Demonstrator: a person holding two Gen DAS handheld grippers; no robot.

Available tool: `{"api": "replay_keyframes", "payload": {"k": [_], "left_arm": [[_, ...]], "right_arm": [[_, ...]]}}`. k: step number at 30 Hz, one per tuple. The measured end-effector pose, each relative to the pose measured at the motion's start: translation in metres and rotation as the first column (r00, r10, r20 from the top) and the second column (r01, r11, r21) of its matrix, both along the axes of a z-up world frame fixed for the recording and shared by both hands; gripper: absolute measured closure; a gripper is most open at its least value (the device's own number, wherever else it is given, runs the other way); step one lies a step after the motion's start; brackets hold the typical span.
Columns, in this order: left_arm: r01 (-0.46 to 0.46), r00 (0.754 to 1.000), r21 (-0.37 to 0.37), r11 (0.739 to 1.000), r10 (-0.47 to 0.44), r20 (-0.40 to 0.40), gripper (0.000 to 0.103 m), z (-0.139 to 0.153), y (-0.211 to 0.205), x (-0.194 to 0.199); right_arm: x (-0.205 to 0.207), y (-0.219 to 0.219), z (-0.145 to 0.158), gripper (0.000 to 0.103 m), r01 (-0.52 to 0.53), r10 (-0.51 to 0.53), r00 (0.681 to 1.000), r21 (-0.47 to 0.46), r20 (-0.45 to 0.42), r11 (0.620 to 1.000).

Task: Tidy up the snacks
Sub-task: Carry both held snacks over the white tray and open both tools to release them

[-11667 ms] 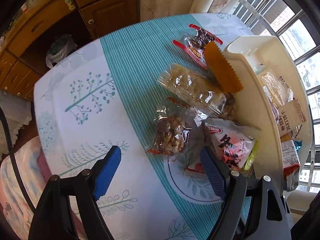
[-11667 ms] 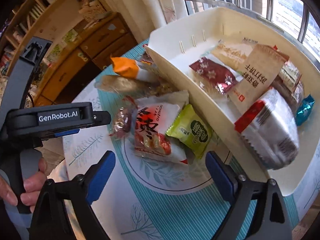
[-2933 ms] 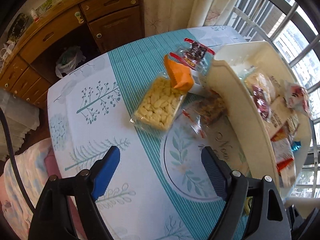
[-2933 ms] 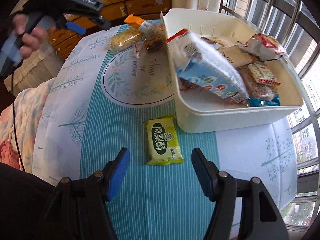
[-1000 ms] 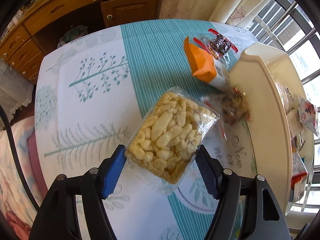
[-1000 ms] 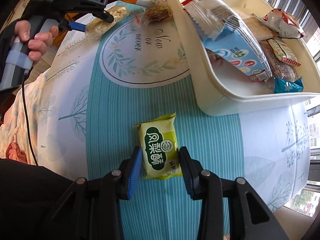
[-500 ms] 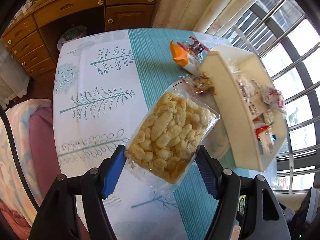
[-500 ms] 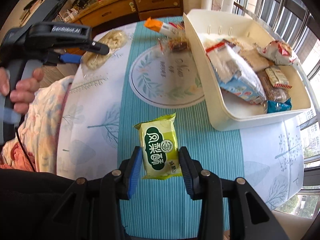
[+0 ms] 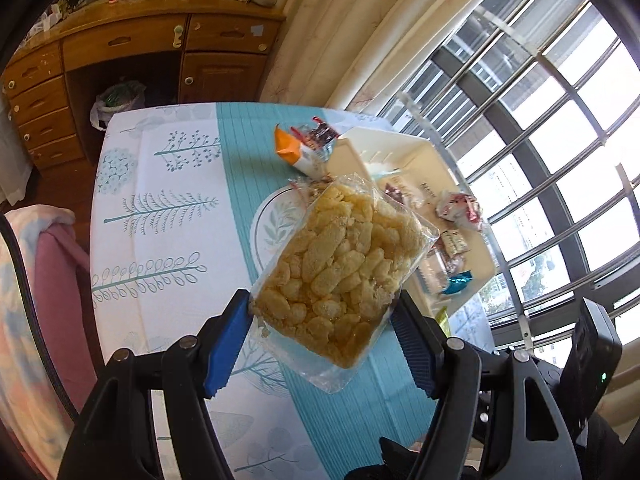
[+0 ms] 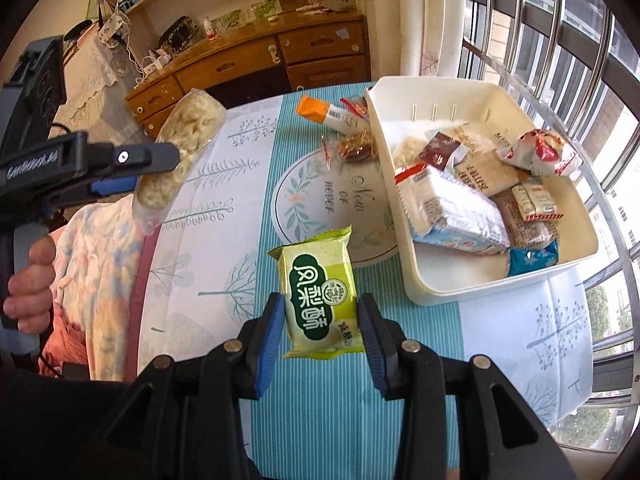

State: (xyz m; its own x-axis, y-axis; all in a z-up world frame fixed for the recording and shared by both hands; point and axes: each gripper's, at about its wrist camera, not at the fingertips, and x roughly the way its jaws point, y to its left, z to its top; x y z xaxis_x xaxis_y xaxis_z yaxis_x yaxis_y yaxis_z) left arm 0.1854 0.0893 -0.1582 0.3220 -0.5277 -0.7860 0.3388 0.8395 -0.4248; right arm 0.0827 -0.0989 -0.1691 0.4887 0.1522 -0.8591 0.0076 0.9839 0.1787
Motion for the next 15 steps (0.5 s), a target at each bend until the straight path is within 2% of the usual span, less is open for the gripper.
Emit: {"api": "replay_keyframes", "payload": {"k": [6, 15], "left_arm": [[-0.010, 1.000, -0.039, 0.999, 0.011, 0.015, 0.034, 0.015, -0.016, -0.015], [-0.013, 0.999, -0.050, 0.999, 0.014, 0.036, 0.034, 0.031, -0.069, -0.024]], "right_arm": [[0.003, -0.028, 0.013, 0.065, 0.014, -0.016, 0.999, 0.045, 0.030, 0.999], [0.007, -0.081, 0.024, 0.065, 0.020, -0.025, 0.998, 0.070, 0.064, 0.997]]}}
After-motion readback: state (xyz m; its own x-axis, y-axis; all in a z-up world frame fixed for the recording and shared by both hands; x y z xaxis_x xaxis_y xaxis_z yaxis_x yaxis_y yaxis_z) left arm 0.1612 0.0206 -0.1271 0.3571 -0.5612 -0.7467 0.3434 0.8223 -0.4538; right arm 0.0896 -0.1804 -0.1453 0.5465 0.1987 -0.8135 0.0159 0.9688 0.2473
